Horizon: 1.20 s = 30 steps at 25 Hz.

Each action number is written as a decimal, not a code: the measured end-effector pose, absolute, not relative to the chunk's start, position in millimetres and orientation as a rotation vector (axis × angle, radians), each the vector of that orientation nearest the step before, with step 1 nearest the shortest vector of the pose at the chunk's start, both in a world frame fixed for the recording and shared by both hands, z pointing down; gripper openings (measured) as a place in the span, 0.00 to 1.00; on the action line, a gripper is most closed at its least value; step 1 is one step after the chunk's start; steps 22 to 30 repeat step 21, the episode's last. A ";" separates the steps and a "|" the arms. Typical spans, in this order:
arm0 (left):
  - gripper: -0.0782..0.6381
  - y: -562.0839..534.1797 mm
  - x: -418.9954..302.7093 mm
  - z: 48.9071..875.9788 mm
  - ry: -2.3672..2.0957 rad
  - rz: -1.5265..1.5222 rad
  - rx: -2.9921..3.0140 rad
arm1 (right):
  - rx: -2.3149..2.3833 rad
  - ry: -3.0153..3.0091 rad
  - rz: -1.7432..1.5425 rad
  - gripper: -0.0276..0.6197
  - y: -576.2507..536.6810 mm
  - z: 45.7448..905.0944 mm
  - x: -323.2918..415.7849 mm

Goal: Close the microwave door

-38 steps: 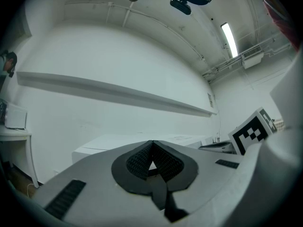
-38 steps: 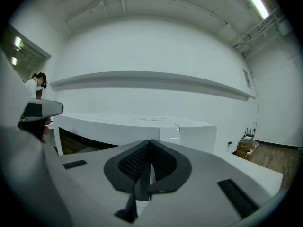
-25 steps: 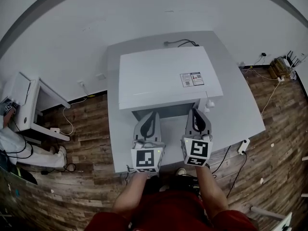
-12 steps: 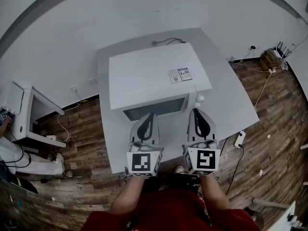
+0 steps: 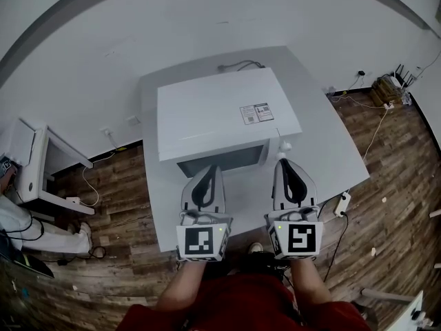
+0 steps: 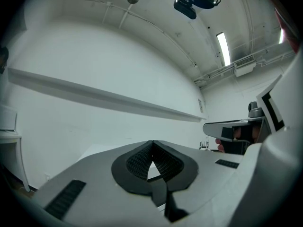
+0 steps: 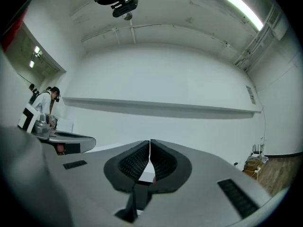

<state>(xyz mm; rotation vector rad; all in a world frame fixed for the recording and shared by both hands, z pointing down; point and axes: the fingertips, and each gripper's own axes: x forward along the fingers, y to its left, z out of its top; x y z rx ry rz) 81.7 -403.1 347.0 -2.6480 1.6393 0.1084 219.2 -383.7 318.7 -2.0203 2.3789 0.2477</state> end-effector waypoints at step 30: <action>0.15 -410.7 90.5 347.3 1.631 0.104 -2.654 | -2.054 2.394 0.250 0.09 -397.7 323.2 226.0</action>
